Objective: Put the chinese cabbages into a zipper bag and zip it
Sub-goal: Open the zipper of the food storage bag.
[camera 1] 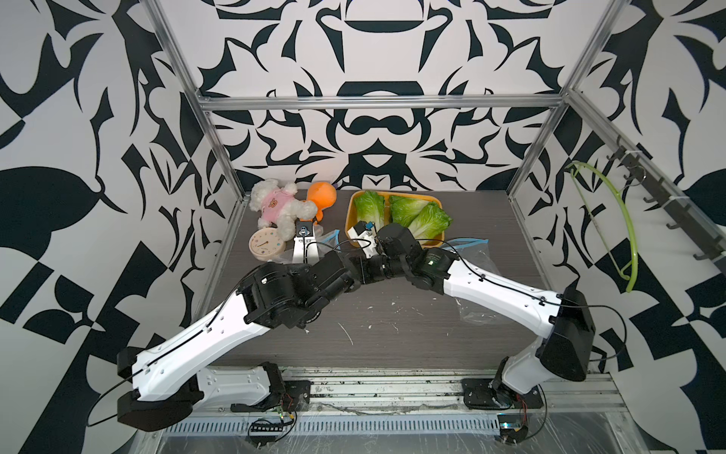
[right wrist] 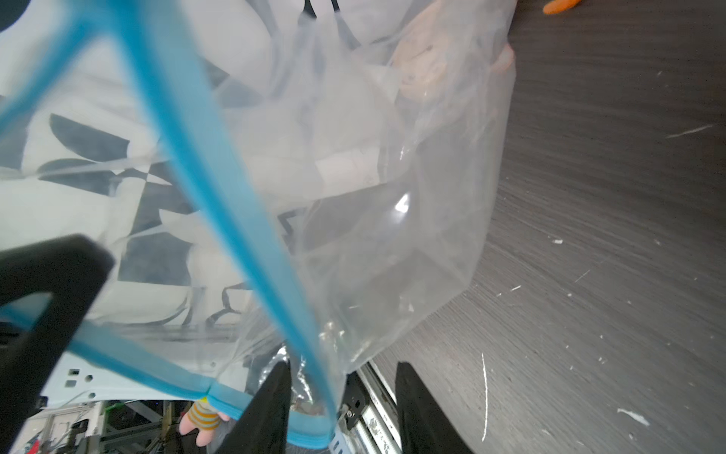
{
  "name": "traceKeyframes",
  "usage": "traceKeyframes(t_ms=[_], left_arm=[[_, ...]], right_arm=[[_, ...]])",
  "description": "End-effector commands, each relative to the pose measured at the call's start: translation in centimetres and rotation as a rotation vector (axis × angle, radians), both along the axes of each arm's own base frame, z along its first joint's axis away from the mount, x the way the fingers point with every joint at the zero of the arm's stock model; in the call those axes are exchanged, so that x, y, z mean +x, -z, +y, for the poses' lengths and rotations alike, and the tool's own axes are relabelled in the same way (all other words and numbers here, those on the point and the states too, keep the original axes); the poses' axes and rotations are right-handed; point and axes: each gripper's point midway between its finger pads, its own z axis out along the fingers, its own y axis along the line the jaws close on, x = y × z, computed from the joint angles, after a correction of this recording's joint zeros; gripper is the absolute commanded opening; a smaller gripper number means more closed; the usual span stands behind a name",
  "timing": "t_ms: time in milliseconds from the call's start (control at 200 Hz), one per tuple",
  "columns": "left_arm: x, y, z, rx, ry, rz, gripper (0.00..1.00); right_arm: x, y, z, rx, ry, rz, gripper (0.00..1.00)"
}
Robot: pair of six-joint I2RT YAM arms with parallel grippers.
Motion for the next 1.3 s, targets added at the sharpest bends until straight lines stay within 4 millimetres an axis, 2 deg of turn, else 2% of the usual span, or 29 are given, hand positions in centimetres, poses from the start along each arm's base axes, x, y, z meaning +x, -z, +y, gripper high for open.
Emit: traceKeyframes(t_ms=[0, 85, 255, 380, 440, 540, 710, 825, 890, 985, 1110, 1220, 1295], left_arm=[[1.0, 2.3, -2.3, -0.069, 0.076, 0.052, 0.0], [1.8, 3.6, -3.8, -0.159, 0.112, 0.062, 0.0], [2.9, 6.3, -4.8, -0.229, 0.119, 0.116, 0.0], [3.5, 7.0, -5.8, -0.283, 0.127, 0.109, 0.0], [3.7, 7.3, -6.0, -0.301, 0.13, 0.112, 0.0], [3.8, 7.5, -6.5, -0.337, 0.14, 0.11, 0.0], [3.9, 7.6, -6.4, -0.364, 0.135, 0.107, 0.0], [3.9, 7.6, -5.9, -0.382, 0.119, 0.092, 0.0], [3.9, 7.6, -5.6, -0.39, 0.117, 0.081, 0.0], [4.0, 7.7, -5.0, -0.391, 0.103, 0.075, 0.0], [4.3, 7.8, -3.8, -0.362, 0.07, 0.049, 0.0], [4.5, 8.1, -3.0, -0.338, 0.048, 0.042, 0.0], [4.7, 8.0, -2.7, -0.321, 0.038, 0.032, 0.0]], right_arm=[[1.6, -0.6, -0.7, 0.032, 0.111, -0.053, 0.49], [1.8, 1.0, -0.7, 0.051, 0.146, -0.021, 0.51], [2.5, 4.2, -1.7, 0.025, 0.233, 0.024, 0.53], [2.7, 5.9, -3.0, -0.005, 0.304, 0.035, 0.54], [3.0, 6.4, -3.2, 0.0, 0.334, 0.032, 0.53], [3.4, 6.0, -2.0, 0.047, 0.317, 0.027, 0.5], [4.0, 6.5, -1.4, 0.058, 0.328, 0.034, 0.39], [4.2, 7.6, -1.9, 0.019, 0.354, 0.045, 0.24], [4.2, 8.1, -2.3, 0.0, 0.367, 0.05, 0.19], [4.1, 8.7, -3.4, -0.057, 0.396, 0.048, 0.09], [3.8, 9.5, -5.0, -0.149, 0.42, 0.041, 0.02], [3.3, 10.0, -6.4, -0.235, 0.425, 0.045, 0.0], [3.2, 10.6, -8.1, -0.317, 0.454, 0.044, 0.0]])
